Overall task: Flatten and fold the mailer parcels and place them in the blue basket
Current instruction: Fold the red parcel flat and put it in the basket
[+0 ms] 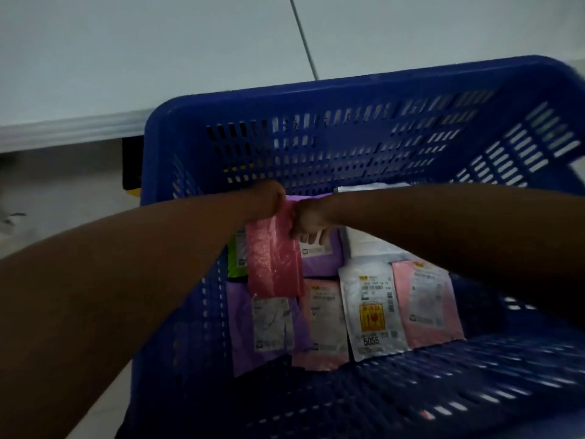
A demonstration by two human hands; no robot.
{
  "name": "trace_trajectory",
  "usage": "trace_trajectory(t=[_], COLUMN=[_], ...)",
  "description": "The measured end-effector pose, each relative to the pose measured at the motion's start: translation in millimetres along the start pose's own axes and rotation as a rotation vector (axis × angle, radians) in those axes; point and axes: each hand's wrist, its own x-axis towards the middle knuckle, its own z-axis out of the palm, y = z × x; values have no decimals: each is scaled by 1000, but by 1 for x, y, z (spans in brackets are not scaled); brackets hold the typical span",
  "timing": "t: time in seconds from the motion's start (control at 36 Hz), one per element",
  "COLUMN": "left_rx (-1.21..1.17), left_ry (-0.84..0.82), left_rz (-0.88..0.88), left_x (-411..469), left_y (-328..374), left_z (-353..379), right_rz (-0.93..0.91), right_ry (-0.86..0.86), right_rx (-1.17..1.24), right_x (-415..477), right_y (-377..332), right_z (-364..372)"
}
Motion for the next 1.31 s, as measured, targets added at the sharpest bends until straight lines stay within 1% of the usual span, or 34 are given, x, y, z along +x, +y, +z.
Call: trace_trajectory(t=[0.08, 0.17, 0.22, 0.28, 0.33, 0.39, 0.42, 0.47, 0.56, 0.64, 0.72, 0.78, 0.86, 0.94, 1.03, 1.11, 1.22, 1.31], left_rx=[28, 57, 92, 120, 126, 139, 146, 173, 260, 469, 684, 786, 846, 836, 769, 702, 689, 697], left_ry=[-3, -6, 1, 24, 47, 52, 48, 39, 44, 37, 24, 19, -25, -104, -143, -213, -334, -362], left_rz=[-6, -31, 0, 20, 27, 25, 21, 13, 14, 49, 115, 185, 302, 358, 340, 257, 128, 77], left_x=[0, 0, 1, 2, 0, -3, -3, -5, -8, -13, -18, -21, -27, -33, -36, -32, -36, -44], left_y=[-1, -3, -5, -6, -3, -1, -1, -3, -3, 3, 9, 12, 11, 12, 15, 13, 9, 8], left_z=[-1, 1, 4, 4, 1, -4, -5, -5, -7, -10, -11, -11, -4, 2, 8, 14, 16, 16], right_rz=[-9, -10, -24, -44, -47, -44, -39, -47, -39, -51, -48, -28, -14, -30, -23, -28, -46, -22], right_ry=[-34, -25, 16, 102, 169, 150, 119, 78, 84, 171, 162, 172, 159, 183, 186, 179, 149, 130], right_rx=[85, 264, 336, 348, 501, 687, 737, 787, 839, 817, 820, 822, 861, 853, 855, 804, 741, 731], right_x=[6, 18, 25, 31, 35, 35, 34, 34, 35, 36, 33, 35, 39, 38, 40, 36, 28, 29], right_y=[-5, 5, 14, 22, 30, 35, 36, 37, 33, 26, 17, 12, 4, -5, -8, -8, -5, -3], right_z=[5, 19, 31, 41, 46, 44, 43, 40, 37, 35, 36, 38, 48, 55, 57, 56, 57, 57])
